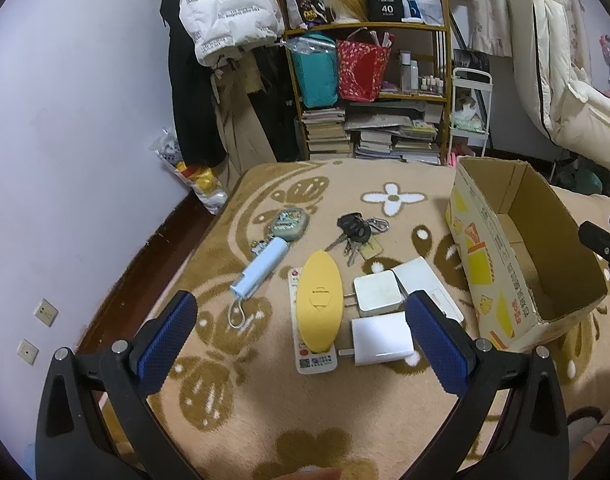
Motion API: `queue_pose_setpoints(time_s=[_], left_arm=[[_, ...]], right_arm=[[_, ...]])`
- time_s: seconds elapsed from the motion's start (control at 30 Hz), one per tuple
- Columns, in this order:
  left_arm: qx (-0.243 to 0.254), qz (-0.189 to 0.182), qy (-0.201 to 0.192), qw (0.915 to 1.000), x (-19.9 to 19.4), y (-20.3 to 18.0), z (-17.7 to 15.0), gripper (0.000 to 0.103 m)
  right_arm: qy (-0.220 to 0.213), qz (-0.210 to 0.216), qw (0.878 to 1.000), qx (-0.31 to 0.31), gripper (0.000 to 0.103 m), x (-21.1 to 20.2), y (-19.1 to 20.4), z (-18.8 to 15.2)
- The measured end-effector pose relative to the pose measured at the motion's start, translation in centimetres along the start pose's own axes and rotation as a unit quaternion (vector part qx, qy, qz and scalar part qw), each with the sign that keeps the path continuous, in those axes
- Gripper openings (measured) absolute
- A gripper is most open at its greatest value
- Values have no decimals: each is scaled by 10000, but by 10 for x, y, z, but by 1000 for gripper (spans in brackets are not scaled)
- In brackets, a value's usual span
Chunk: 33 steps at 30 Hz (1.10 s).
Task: Organize rigid objects
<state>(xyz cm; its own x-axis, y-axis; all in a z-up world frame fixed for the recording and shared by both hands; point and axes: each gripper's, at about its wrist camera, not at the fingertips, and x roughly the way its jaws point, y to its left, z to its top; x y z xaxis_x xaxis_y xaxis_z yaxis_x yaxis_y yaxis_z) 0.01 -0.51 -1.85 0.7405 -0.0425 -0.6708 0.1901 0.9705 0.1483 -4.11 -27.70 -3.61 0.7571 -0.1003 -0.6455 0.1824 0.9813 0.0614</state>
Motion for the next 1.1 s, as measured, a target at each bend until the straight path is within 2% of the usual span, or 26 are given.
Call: queue_pose_setpoints(time_s=[0.13, 0.43, 0.6, 0.93, 1.1], left_arm=[[-260, -267, 235, 9990, 6, 2, 3, 103], [-131, -145, 598, 9980, 34, -13, 11, 103], [91, -91, 929, 9956, 62, -27, 11, 103], [317, -142, 1397, 9896, 97, -51, 5, 103], [520, -129, 1498, 9873, 112, -65, 2, 103]], right_arm=[[263, -58, 9996, -2, 103, 9, -2, 3], [343, -129, 9993, -48, 103, 21, -5, 17], [355, -302, 9985, 272, 103, 25, -21, 23], [794, -46, 9924, 944, 103, 51, -53, 32], [1142, 77, 9880, 1036, 93, 69, -62, 30]])
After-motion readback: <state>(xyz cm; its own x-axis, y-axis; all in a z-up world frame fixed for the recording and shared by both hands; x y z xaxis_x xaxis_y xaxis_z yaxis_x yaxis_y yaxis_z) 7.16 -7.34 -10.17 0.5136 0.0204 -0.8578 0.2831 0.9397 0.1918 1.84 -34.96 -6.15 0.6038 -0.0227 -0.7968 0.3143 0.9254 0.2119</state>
